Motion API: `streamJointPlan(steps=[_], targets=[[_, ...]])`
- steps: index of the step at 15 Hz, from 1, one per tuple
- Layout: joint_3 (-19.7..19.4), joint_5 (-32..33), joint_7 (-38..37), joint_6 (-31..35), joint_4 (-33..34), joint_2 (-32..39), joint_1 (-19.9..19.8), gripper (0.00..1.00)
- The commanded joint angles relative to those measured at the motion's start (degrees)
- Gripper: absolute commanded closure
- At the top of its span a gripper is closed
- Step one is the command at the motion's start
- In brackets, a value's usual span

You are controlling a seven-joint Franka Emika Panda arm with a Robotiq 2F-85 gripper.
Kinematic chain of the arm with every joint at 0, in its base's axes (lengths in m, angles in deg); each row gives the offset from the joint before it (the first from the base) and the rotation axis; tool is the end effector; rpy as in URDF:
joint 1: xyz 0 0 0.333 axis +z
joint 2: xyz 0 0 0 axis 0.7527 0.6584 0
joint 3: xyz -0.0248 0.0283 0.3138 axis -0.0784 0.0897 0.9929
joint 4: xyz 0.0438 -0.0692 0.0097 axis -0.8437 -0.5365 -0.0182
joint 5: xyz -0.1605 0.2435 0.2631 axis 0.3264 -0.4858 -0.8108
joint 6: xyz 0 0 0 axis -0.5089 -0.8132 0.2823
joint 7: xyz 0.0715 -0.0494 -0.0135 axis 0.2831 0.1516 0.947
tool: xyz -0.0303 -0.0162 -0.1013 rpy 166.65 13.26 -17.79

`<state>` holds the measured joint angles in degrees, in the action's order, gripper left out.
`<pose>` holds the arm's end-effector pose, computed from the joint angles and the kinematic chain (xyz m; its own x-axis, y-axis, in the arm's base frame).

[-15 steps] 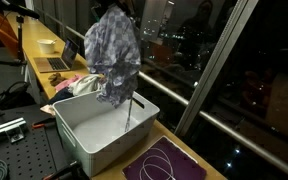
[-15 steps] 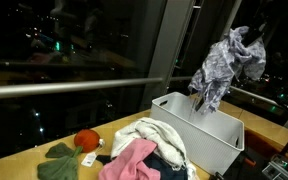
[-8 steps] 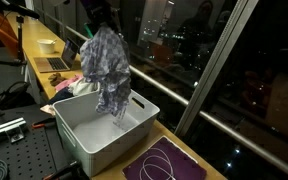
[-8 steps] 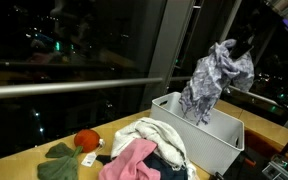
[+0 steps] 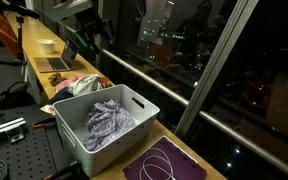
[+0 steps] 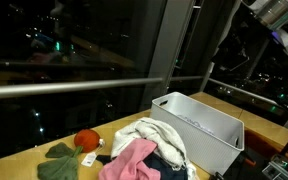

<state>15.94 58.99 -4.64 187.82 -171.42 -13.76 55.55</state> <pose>0.4444 0.1187 0.4620 0.6256 0.7519 0.2081 0.5936 -0.6319 0.4983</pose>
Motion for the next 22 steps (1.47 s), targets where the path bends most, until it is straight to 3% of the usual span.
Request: streamJointPlan(steps=[1, 6, 9, 13, 17, 22], targets=[[2.98, -1.16, -2.02, 0.55, 1.78, 1.71, 1.24, 0.03], [12.38, 2.44, -10.92, 0.87, 10.14, 13.06, 3.97, 0.0], [15.25, 7.28, -15.85, 0.02, 16.61, 22.07, 5.53, 0.0], [12.85, 11.18, -16.83, -1.29, 24.21, 32.62, 9.5, 0.0], [9.49, 10.44, -14.48, -3.27, 30.69, 41.65, 12.5, 0.0], [6.02, 8.18, -12.37, -3.97, 32.04, 46.92, 13.08, 0.0]])
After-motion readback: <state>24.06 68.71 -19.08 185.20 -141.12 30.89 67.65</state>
